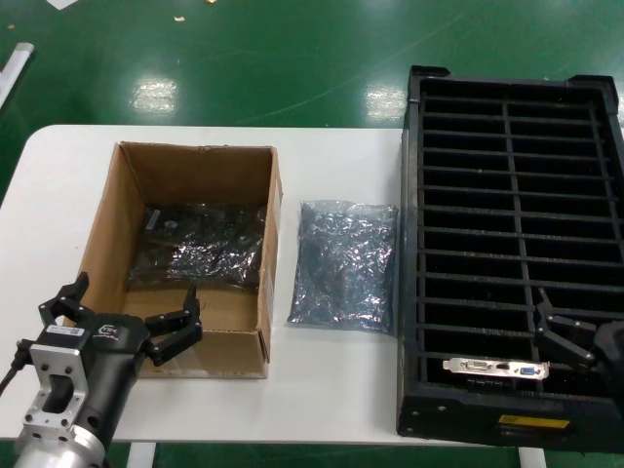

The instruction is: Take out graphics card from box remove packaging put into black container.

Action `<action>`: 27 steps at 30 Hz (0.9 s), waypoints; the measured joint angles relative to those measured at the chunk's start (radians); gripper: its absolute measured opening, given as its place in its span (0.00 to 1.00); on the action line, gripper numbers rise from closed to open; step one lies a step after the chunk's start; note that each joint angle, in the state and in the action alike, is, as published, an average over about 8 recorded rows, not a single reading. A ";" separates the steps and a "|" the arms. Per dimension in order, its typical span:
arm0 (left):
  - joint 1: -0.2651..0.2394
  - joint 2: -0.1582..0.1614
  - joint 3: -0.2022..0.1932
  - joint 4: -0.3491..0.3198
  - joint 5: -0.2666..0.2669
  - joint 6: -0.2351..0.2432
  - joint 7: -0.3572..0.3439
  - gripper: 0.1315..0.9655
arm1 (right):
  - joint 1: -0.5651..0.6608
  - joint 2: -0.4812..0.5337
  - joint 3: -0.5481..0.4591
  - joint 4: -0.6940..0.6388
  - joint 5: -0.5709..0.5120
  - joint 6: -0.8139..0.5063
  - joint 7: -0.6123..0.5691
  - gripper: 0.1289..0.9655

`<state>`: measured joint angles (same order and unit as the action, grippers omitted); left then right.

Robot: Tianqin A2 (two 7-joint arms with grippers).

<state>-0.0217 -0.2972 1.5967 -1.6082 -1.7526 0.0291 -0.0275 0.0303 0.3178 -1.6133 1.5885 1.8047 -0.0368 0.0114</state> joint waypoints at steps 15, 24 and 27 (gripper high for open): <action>0.000 0.000 0.000 0.000 0.000 0.000 0.000 1.00 | 0.000 0.000 0.000 0.000 0.000 0.000 0.000 1.00; 0.000 0.000 0.000 0.000 0.000 0.000 0.000 1.00 | 0.000 0.000 0.000 0.000 0.000 0.000 0.000 1.00; 0.000 0.000 0.000 0.000 0.000 0.000 0.000 1.00 | 0.000 0.000 0.000 0.000 0.000 0.000 0.000 1.00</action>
<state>-0.0217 -0.2972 1.5967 -1.6082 -1.7526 0.0291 -0.0275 0.0303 0.3178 -1.6133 1.5885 1.8047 -0.0368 0.0114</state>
